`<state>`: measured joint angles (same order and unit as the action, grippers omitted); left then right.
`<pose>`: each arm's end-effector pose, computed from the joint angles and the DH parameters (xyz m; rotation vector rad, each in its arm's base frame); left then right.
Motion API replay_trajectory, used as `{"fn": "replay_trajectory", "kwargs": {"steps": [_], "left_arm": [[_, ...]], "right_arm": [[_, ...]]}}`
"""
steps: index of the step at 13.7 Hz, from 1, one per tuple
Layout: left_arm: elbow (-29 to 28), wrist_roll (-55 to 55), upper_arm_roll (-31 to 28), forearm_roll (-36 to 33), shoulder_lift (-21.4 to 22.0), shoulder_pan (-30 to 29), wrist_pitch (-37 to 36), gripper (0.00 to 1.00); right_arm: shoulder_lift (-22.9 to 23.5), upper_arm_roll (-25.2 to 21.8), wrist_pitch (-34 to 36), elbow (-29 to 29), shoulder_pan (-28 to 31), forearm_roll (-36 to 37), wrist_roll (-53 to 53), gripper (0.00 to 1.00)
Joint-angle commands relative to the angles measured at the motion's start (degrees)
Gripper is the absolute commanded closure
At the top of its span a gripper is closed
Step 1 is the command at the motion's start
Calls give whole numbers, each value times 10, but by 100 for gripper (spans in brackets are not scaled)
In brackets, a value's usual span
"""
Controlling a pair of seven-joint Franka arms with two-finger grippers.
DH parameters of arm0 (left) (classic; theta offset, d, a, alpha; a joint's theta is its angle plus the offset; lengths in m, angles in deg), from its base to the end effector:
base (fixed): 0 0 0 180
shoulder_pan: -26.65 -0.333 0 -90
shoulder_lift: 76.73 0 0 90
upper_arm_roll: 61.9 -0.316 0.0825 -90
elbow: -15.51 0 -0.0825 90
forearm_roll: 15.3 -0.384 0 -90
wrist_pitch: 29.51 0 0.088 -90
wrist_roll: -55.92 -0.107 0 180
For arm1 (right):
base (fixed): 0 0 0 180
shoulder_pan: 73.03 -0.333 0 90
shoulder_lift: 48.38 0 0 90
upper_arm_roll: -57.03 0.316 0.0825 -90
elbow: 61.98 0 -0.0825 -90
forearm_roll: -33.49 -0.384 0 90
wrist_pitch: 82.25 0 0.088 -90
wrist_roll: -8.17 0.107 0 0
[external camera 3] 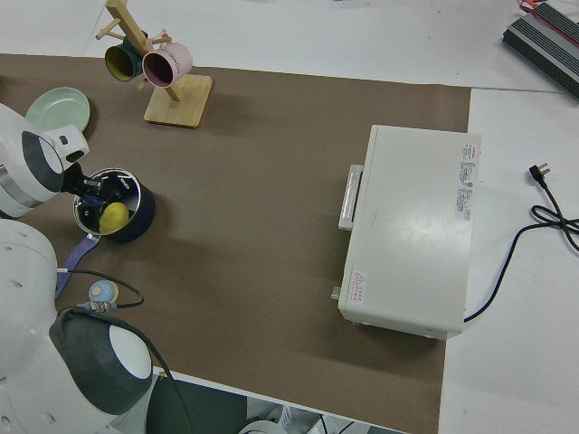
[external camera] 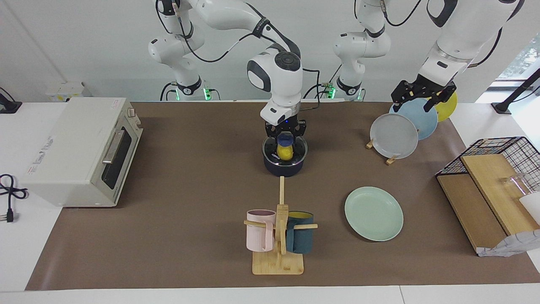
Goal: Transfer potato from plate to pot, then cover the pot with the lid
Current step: 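Lower the glass lid onto the pot with the right gripper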
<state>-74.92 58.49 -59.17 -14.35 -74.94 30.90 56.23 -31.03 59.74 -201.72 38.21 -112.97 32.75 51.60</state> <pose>0.5327 -0.0676 0.6317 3.1274 -0.1216 -0.0810 0.4742 0.4345 0.4019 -3.0996 0.0344 -0.0116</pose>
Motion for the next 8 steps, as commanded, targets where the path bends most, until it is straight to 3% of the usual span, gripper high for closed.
{"fn": "replay_trajectory", "kwargs": {"steps": [1,6,8], "left_arm": [[-4,-3,-4,-3,4,3,3,0],[-7,-3,-5,-3,6,2,4,0],[-7,-4,-6,-3,6,2,2,0]], "right_arm": [[-10,5,-4,19,1,-8,-5,0],[-9,-1,67,-80,14,-3,-6,0],[-16,-2,104,-110,50,-1,-39,0]]}}
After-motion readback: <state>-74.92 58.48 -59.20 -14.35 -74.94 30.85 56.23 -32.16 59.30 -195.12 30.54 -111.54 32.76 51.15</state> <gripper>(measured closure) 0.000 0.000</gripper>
